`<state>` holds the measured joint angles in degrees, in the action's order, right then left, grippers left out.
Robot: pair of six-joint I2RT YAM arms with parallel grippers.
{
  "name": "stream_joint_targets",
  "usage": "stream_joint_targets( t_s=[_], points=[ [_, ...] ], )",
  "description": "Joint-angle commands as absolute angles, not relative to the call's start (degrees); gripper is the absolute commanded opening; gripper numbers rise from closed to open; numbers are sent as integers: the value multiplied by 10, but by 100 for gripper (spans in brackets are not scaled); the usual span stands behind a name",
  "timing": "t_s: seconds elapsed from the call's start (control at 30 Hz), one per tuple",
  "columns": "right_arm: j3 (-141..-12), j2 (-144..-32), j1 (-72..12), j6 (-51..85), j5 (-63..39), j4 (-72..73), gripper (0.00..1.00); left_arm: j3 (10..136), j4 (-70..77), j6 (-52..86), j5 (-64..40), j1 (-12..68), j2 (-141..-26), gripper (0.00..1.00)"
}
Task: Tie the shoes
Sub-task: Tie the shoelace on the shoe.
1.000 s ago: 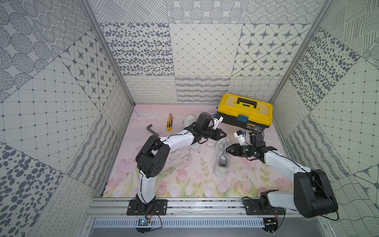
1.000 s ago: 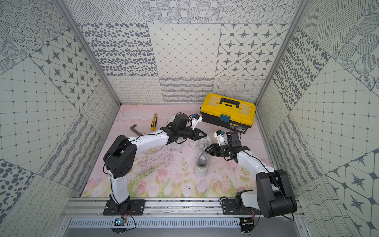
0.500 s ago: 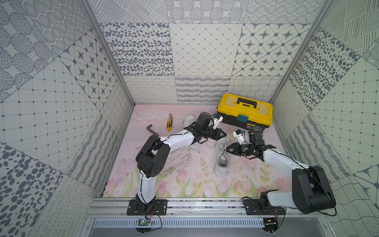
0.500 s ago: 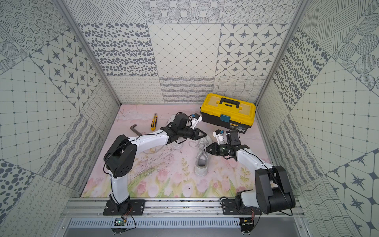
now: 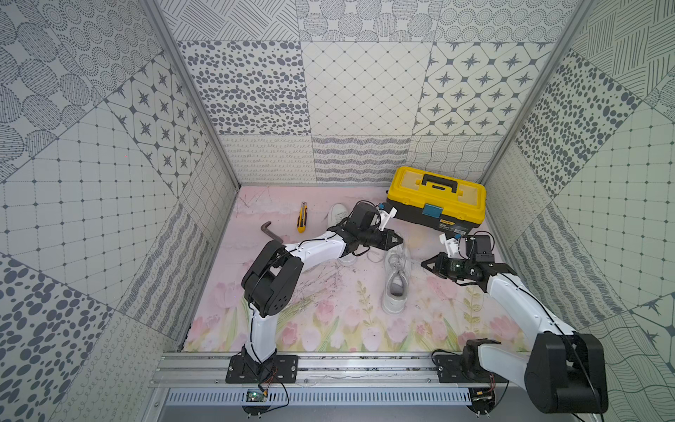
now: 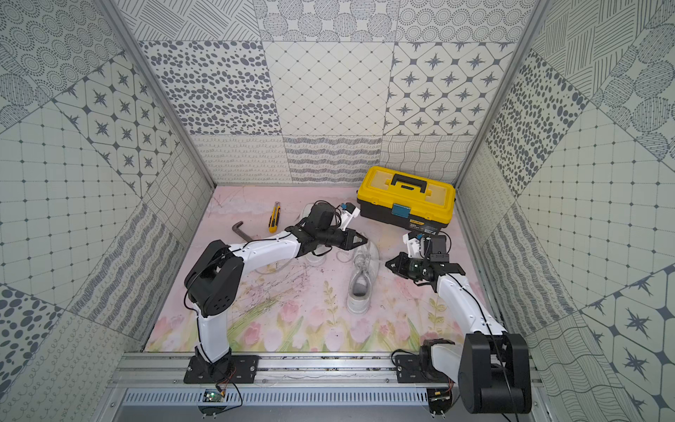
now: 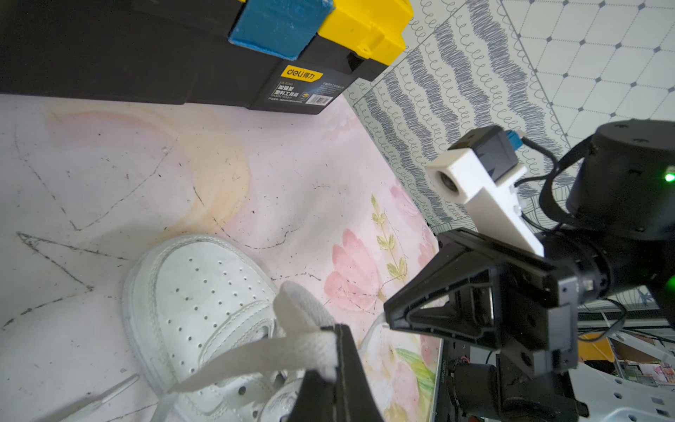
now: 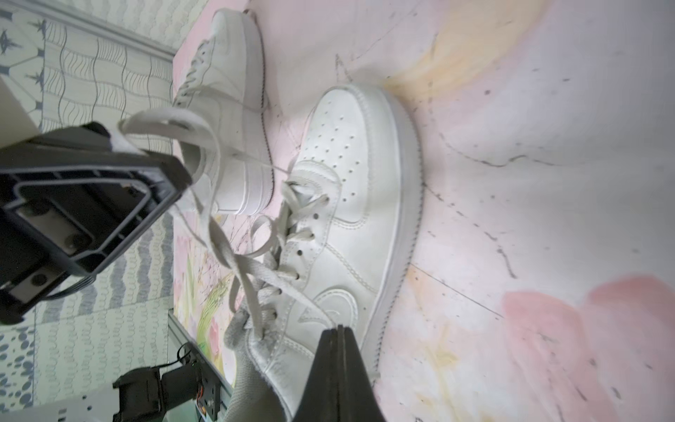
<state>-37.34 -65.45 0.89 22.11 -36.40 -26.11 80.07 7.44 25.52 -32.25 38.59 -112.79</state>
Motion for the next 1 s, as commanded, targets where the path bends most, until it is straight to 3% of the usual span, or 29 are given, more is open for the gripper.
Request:
stream_joint_targets(
  t_s=[0.0,0.23,0.3,0.37,0.5,0.8,0.97],
  points=[
    [-359,-627,36,237,-316,-295,0,790,91,241,-326,385,-1117,0],
    [-367,-556,120,257,-223,-328,0,746,93,244,-334,395,-1100,0],
    [-370,-537,141,261,-200,-330,0,737,93,241,-335,400,-1095,8],
    [-375,-531,154,261,-182,-331,0,741,78,231,-336,407,-1092,22],
    [-386,-530,171,259,-146,-330,0,782,-35,166,-302,424,-1076,43],
    [-429,-540,176,226,-99,-334,0,803,-242,64,-155,430,-988,61],
    [-428,-549,176,220,-93,-336,0,828,-337,16,-108,429,-995,63]
  ],
)
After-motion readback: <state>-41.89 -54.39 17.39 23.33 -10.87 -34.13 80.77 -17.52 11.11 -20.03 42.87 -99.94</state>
